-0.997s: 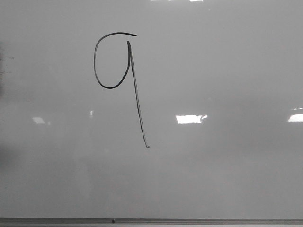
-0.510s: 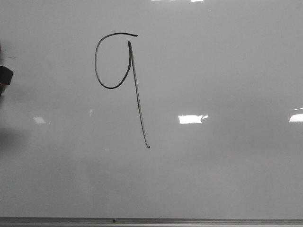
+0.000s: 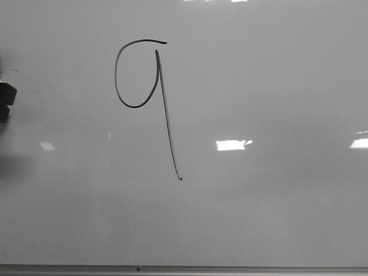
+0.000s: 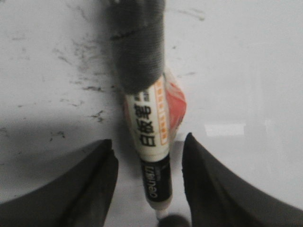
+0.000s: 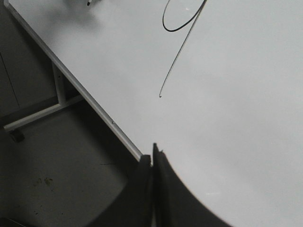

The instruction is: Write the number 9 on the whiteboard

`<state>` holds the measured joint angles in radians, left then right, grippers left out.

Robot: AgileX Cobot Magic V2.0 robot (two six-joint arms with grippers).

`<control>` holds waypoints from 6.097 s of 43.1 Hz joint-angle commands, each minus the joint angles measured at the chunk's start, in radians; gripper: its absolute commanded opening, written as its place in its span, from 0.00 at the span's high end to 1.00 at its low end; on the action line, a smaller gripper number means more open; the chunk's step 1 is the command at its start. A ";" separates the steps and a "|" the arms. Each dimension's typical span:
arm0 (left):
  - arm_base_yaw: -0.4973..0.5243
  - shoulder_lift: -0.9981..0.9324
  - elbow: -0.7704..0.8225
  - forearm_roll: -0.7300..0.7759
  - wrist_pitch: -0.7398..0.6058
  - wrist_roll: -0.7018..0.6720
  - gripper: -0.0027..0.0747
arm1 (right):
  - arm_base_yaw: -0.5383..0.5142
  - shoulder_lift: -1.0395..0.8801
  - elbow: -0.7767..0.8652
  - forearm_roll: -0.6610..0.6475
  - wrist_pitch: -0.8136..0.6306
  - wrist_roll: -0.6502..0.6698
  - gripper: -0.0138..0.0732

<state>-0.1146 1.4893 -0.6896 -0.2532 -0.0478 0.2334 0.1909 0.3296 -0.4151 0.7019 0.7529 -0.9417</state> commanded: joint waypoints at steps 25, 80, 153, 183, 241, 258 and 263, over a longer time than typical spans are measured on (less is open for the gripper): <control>0.003 -0.496 0.058 0.001 0.002 -0.004 0.50 | -0.007 0.009 -0.025 0.039 -0.051 -0.001 0.91; 0.003 -1.177 0.231 -0.002 0.173 -0.004 0.99 | -0.007 0.009 -0.025 0.039 -0.049 -0.001 0.91; 0.087 -1.514 0.698 0.224 0.122 -0.223 0.99 | -0.007 0.009 -0.025 0.039 -0.043 -0.001 0.91; 0.087 -1.514 0.698 0.224 0.122 -0.221 0.99 | -0.007 0.008 -0.024 0.046 -0.136 -0.019 0.91; 0.087 -1.514 0.698 0.224 0.122 -0.221 0.99 | -0.203 -0.359 0.439 -0.639 -0.640 0.901 0.91; 0.087 -1.514 0.698 0.224 0.122 -0.221 0.99 | -0.202 -0.359 0.439 -0.639 -0.640 0.901 0.91; 0.087 -1.514 0.698 0.224 0.122 -0.221 0.99 | -0.202 -0.359 0.439 -0.639 -0.640 0.901 0.91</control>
<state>-0.0294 -0.0065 0.0060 -0.0260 0.1611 0.0222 -0.0062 -0.0087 0.0266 0.0735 0.1857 -0.0422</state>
